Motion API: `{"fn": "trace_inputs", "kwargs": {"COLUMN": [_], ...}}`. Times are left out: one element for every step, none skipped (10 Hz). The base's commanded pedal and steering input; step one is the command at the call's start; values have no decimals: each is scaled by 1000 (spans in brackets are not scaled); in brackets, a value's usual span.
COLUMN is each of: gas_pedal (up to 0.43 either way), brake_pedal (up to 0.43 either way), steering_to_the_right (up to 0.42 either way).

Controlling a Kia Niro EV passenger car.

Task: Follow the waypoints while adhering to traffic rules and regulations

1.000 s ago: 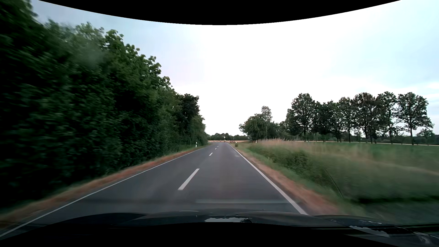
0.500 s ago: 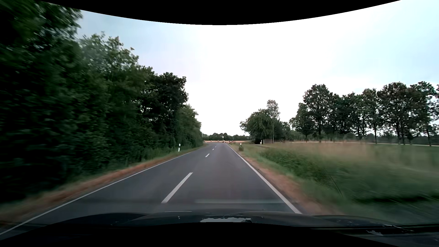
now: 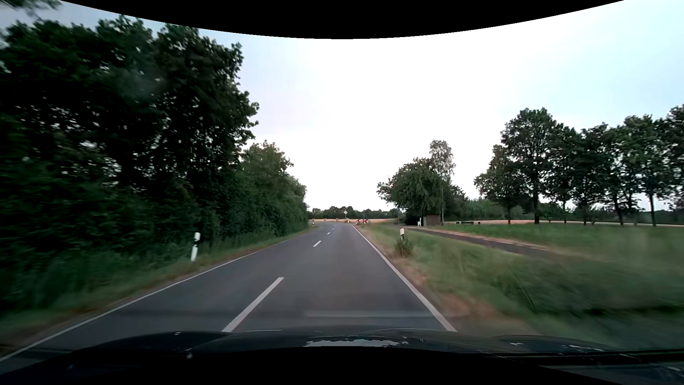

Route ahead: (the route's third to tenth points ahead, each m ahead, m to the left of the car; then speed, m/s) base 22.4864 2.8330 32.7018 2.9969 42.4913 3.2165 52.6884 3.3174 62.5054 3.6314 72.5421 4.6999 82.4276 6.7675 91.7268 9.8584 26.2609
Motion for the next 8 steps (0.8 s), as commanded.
{"fn": "trace_inputs", "kwargs": {"gas_pedal": [0,0,0,0,0,0,0,0], "brake_pedal": [0,0,61,152,195,207,213,213], "steering_to_the_right": [-2,-2,-2,-3,-3,-3,-4,-6]}}
